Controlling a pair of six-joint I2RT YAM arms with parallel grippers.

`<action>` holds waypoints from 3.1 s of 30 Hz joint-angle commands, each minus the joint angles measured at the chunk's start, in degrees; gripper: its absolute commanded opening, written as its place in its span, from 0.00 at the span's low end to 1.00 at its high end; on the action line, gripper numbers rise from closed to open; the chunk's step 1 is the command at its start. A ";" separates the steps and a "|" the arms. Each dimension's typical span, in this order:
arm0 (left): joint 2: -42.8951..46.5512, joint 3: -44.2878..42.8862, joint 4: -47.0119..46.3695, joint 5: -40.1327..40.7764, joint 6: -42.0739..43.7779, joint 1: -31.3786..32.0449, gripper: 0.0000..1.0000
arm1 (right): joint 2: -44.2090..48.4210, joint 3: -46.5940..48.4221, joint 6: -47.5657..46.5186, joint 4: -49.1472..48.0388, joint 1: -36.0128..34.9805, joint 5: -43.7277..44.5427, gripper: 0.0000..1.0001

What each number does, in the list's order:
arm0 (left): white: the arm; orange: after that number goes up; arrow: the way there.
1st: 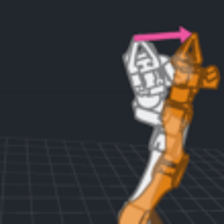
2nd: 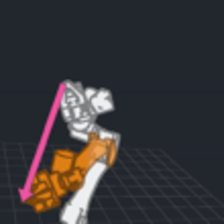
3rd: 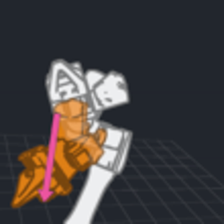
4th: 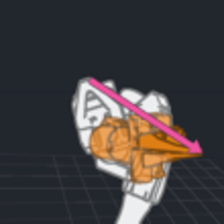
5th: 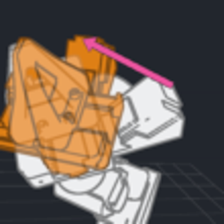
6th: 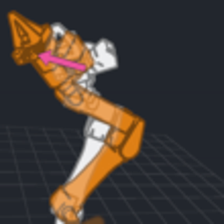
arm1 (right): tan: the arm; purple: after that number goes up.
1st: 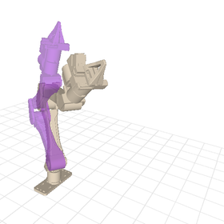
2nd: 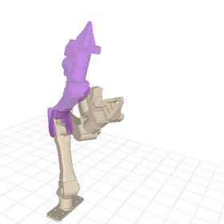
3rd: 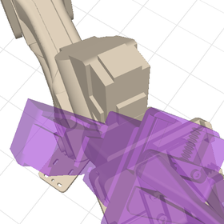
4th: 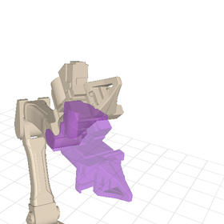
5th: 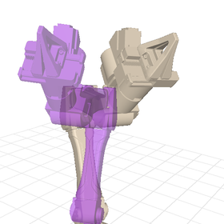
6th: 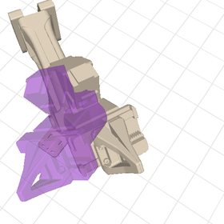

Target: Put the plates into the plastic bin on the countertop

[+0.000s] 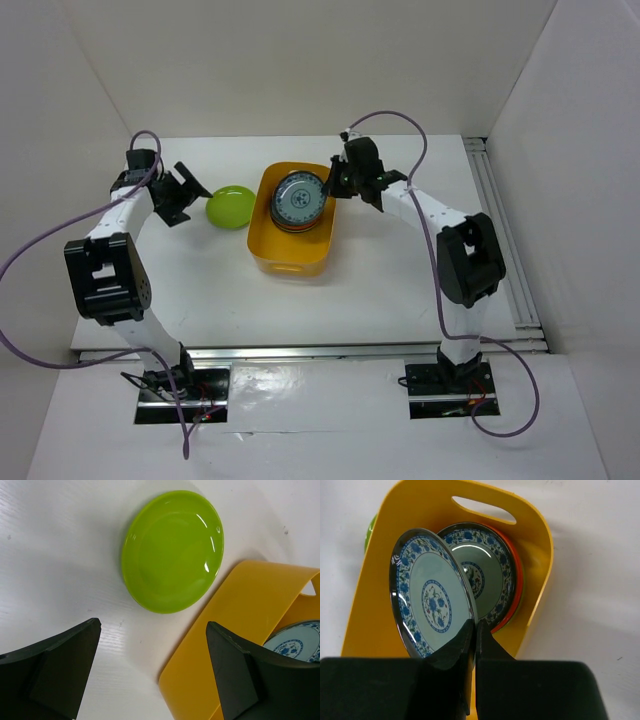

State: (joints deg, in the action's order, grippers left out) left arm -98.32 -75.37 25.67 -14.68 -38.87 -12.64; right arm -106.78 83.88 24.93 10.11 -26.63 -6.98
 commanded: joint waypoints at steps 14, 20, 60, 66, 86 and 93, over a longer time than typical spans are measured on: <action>-9.33 2.07 -6.86 -2.11 2.13 -0.45 1.00 | -5.72 16.41 -6.56 1.06 -4.13 -7.42 1.00; -11.89 2.07 -9.58 -2.11 2.66 -0.45 0.95 | 0.85 15.80 -7.09 -1.06 -6.06 -11.12 1.00; 7.79 0.75 -24.26 -14.15 -9.83 3.83 0.00 | 32.16 -17.08 -3.66 -1.50 12.04 -16.40 1.00; 7.80 -2.41 -15.84 -9.42 -4.19 14.39 0.00 | 34.71 -19.45 -3.66 -1.50 13.71 -16.40 1.00; -6.17 -9.18 -7.13 5.35 -2.43 26.36 0.02 | 37.79 -23.06 -1.47 -3.96 14.77 -20.26 1.00; -10.30 -15.94 -3.87 8.52 -2.44 26.36 0.09 | 37.27 -22.53 -1.46 -4.48 13.10 -20.79 1.00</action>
State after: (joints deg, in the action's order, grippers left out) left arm -107.31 -87.70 21.26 -8.40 -41.93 13.96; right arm -70.72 61.30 23.11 9.56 -12.58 -26.61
